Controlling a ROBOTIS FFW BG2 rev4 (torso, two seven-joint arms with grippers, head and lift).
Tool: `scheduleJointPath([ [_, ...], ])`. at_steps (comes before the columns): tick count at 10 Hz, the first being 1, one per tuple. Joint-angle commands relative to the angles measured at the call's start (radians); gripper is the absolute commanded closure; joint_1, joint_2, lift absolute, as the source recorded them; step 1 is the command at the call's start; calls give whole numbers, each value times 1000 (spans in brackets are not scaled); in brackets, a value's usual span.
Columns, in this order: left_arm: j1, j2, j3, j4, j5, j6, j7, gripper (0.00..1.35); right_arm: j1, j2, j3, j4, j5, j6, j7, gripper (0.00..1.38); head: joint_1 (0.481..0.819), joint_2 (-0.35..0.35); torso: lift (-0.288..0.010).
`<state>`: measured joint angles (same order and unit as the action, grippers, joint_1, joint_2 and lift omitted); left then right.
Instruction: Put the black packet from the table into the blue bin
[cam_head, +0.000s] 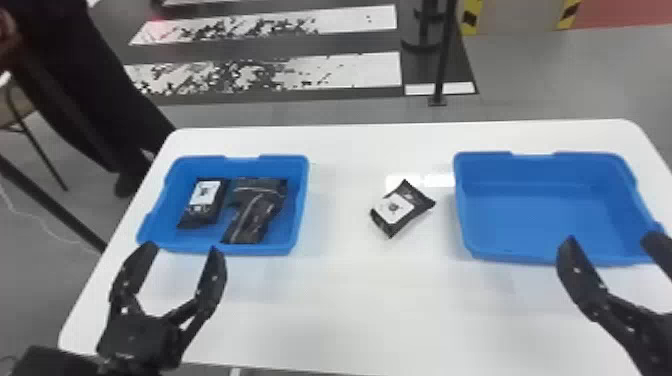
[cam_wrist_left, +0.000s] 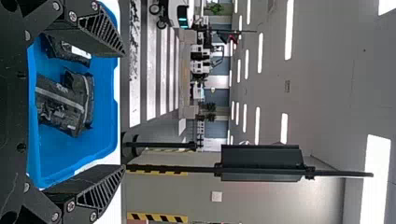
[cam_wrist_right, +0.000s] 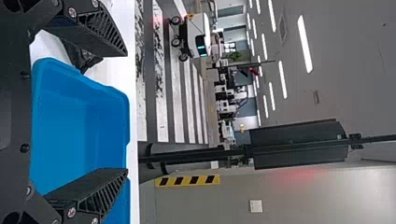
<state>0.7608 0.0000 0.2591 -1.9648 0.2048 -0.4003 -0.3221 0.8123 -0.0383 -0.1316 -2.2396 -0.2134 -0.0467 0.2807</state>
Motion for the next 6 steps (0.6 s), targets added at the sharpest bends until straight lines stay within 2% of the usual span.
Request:
scheduleJointPath([
  [1, 0, -3, -2, 0, 1, 0, 0, 188, 0, 0, 0, 0, 0, 0, 0, 136, 695, 129, -110],
  [6, 0, -3, -6, 0, 1, 0, 0, 188, 0, 0, 0, 0, 0, 0, 0, 136, 695, 128, -110],
])
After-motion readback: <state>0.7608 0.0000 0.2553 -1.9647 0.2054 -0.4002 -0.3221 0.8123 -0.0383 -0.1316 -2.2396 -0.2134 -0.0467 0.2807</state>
